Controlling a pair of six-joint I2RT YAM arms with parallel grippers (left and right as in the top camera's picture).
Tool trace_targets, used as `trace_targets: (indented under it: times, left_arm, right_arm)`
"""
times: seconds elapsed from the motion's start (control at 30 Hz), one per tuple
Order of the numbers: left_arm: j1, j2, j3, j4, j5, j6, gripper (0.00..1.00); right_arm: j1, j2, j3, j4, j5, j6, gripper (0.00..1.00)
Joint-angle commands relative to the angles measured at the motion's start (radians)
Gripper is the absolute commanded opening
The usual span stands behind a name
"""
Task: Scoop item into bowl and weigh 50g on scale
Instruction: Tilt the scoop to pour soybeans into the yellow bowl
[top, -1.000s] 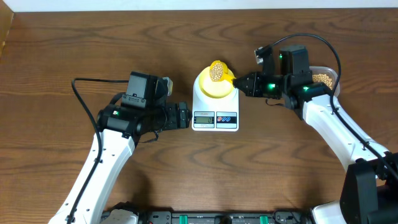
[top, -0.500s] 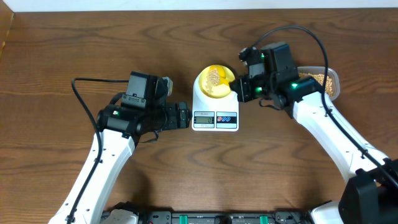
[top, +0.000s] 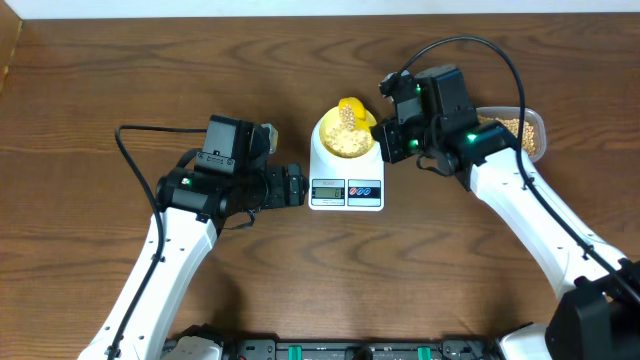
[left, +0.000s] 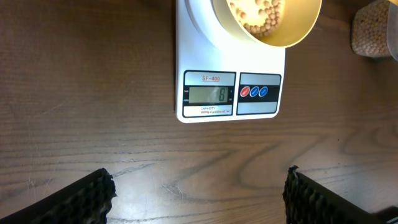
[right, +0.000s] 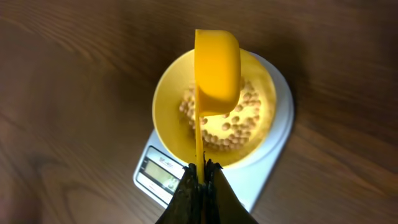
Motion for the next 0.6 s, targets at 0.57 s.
trace_targets:
  times: [0.57]
  left_arm:
    - [0.005,0.008,-0.008,0.000,-0.045,0.016,0.89]
  right_arm:
    - [0.093,-0.065,0.023,-0.024,0.246,-0.178,0.01]
